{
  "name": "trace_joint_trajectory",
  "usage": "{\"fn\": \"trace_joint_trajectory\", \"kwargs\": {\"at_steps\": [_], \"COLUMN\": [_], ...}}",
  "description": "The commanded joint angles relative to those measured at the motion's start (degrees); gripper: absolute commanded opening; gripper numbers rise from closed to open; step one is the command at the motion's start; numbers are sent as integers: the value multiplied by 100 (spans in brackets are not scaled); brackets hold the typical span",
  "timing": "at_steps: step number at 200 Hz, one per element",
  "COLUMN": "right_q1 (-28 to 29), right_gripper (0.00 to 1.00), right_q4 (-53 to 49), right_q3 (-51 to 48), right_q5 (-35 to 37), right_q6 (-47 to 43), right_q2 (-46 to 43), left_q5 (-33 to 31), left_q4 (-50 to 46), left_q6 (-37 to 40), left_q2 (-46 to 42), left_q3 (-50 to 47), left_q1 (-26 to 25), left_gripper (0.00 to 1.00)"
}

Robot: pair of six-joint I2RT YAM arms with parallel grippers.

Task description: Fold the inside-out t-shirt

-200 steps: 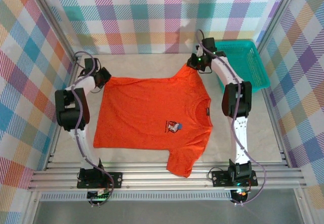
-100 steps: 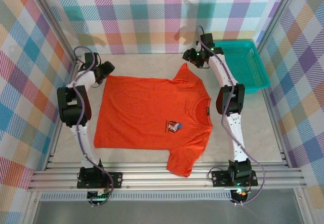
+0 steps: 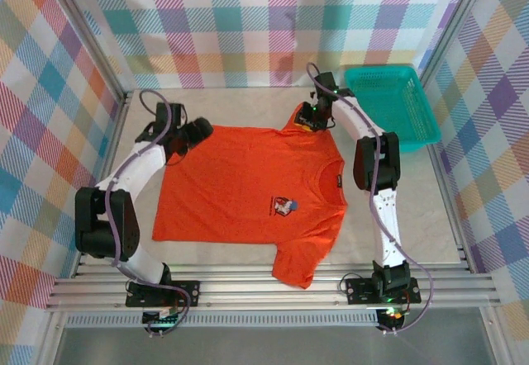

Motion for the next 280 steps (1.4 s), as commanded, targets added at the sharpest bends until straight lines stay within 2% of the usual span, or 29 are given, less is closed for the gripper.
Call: {"fn": "trace_joint_trajectory", "kwargs": {"at_steps": [1, 62, 109, 145, 241, 266, 280], "right_q1": [-42, 4, 13, 55, 99, 102, 107], "right_gripper": [29, 37, 36, 39, 42, 40, 34], "right_q4": [31, -20, 86, 18, 31, 9, 0], "right_q3": [239, 208, 155, 154, 208, 217, 222], "right_q5": [102, 328, 345, 435, 470, 476, 488], "right_q6": [107, 150, 185, 176, 284, 310, 300], "right_q2": [114, 336, 406, 460, 663, 656, 604], "left_q5": [-58, -265, -240, -296, -408, -410, -411], "left_q4": [23, -263, -245, -245, -331, -315, -315], "left_q6": [-168, -14, -34, -42, 28, 29, 32], "left_q2": [-260, -445, -392, -453, -524, -524, -533], "left_q3": [-394, -519, -467, -502, -432, -433, -432], "left_q1": [33, 36, 33, 32, 45, 43, 42], "left_gripper": [77, 76, 76, 76, 75, 74, 74]}}
